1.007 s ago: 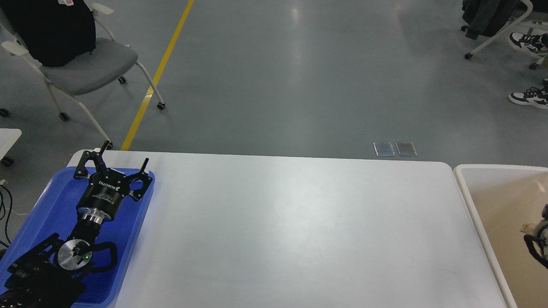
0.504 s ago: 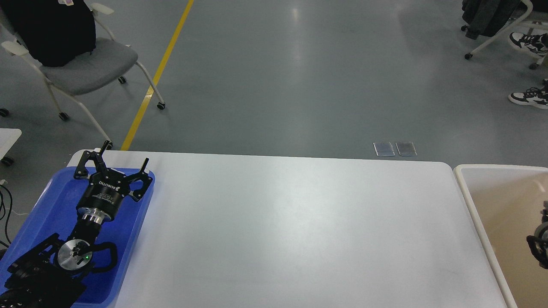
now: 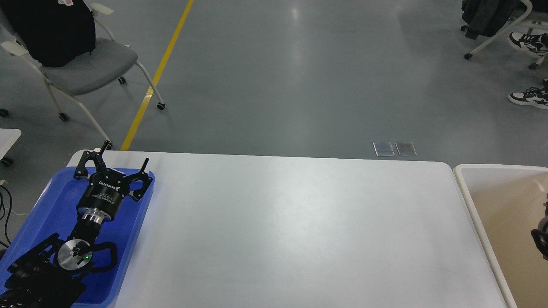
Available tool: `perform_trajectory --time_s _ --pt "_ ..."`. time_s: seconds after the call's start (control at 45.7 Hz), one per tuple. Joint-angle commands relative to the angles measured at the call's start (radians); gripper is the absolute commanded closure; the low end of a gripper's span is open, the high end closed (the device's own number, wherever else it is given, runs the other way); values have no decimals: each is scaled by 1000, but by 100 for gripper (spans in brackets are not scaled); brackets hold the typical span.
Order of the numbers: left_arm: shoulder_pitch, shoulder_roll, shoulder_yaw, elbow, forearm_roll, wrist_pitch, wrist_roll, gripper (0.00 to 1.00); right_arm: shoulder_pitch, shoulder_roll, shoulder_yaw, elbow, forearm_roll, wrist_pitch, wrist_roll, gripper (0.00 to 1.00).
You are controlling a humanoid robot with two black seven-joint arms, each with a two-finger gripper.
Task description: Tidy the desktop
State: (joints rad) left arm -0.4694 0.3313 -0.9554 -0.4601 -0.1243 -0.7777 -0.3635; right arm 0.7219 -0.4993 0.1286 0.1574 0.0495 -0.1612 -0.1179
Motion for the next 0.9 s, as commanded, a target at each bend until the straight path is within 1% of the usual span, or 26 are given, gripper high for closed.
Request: perform_trajectory --time_s 0.0,0.066,0.197,0.394,0.547,0.657,0.745,0.876 --pt "-1 0 1 0 0 0 0 1 54 -91 -43 145 -14 -1 0 1" --pt "-1 0 1 0 0 0 2 1 118 -126 -111 206 -37 -1 0 1" --pt "-1 0 1 0 0 0 2 1 194 -162 -181 267 -40 -3 0 1" --pt "-1 0 1 0 0 0 2 1 278 -180 -179 379 -40 -1 0 0" --pt "-1 0 1 0 0 0 2 1 341 -185 -170 494 -39 -1 0 0" --pt "-1 0 1 0 0 0 2 1 389 -180 -167 531 -36 5 0 0" --pt "-1 0 1 0 0 0 2 1 393 -173 -121 531 -33 5 0 0" --pt "-1 0 1 0 0 0 2 1 357 -131 38 531 -31 5 0 0"
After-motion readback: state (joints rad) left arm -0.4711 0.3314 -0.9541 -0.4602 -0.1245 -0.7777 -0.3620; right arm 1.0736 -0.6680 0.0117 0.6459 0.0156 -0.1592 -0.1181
